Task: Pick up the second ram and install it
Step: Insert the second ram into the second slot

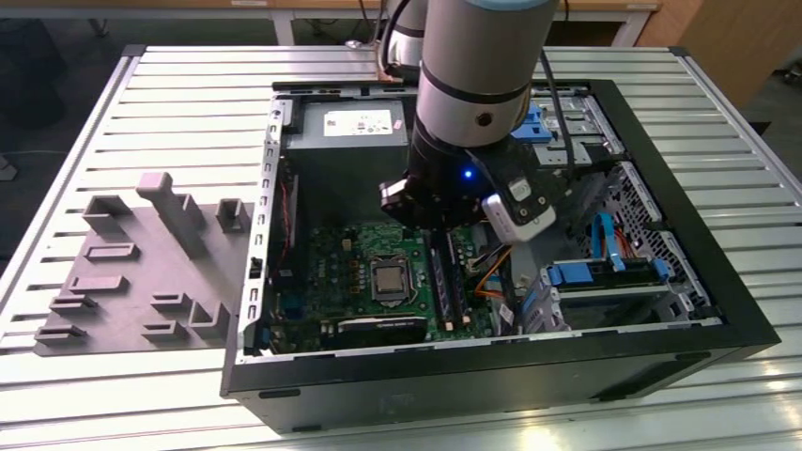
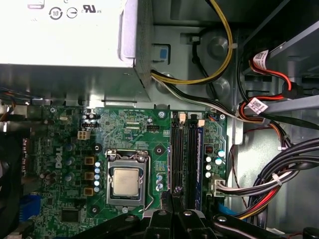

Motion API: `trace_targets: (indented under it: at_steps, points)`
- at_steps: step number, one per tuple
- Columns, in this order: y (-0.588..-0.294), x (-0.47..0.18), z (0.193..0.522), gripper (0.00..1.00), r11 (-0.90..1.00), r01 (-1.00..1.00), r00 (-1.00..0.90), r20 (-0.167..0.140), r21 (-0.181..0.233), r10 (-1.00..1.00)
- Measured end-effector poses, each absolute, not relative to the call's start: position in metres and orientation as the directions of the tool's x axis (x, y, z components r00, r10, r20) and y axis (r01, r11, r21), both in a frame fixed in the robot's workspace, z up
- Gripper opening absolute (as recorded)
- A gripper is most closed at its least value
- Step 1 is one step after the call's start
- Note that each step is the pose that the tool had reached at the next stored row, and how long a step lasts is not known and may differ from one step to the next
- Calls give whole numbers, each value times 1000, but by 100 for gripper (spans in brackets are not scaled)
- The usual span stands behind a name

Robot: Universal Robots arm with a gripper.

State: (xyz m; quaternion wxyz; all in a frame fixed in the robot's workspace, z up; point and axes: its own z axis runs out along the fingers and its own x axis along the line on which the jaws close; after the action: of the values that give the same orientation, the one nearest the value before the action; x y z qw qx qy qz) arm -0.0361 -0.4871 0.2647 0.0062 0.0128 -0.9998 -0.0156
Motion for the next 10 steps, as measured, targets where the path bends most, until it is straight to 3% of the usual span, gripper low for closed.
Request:
trace_targets:
  at_steps: [10]
  points:
    - [-487, -36, 261, 11, 999, -25, -1000, 12, 31, -25]
